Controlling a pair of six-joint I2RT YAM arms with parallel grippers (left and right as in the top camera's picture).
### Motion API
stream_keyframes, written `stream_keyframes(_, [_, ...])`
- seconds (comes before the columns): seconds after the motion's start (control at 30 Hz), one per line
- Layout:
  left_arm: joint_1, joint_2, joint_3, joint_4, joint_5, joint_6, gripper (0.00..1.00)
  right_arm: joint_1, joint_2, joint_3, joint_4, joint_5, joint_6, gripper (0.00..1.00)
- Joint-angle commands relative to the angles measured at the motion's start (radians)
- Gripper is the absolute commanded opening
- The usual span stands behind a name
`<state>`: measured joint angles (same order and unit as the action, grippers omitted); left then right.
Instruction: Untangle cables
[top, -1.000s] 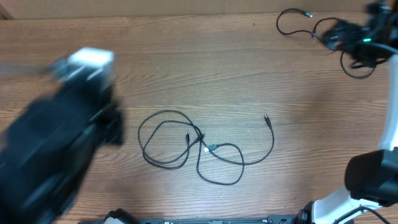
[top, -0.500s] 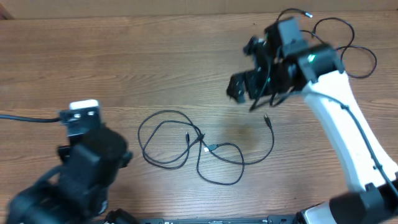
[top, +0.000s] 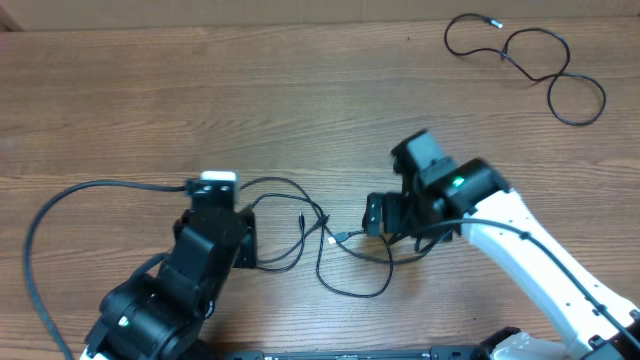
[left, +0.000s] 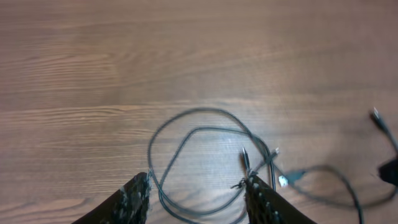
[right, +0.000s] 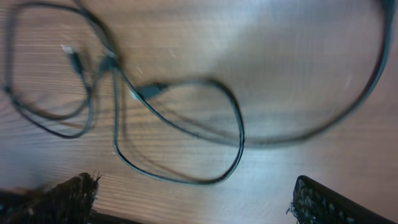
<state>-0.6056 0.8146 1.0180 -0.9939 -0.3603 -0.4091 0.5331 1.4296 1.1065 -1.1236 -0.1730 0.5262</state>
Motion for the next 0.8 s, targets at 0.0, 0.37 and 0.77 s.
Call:
stream_keyframes(0.0, [0.035,0.027,-0.031,0.013,0.117,0.116,0.49,0.087,-0.027,-0.059,0.000,0.024,0.280,1.00])
stream_keyframes(0.37, [0.162,0.225,-0.051,0.024,0.294,0.144,0.43,0.365,-0.027,-0.073,-0.047,-0.053,0.793,1.00])
stream_keyframes(0.77, [0.162,0.262,-0.051,0.095,0.298,0.150,0.46,0.466,-0.021,-0.073,0.035,0.161,0.184,1.00])
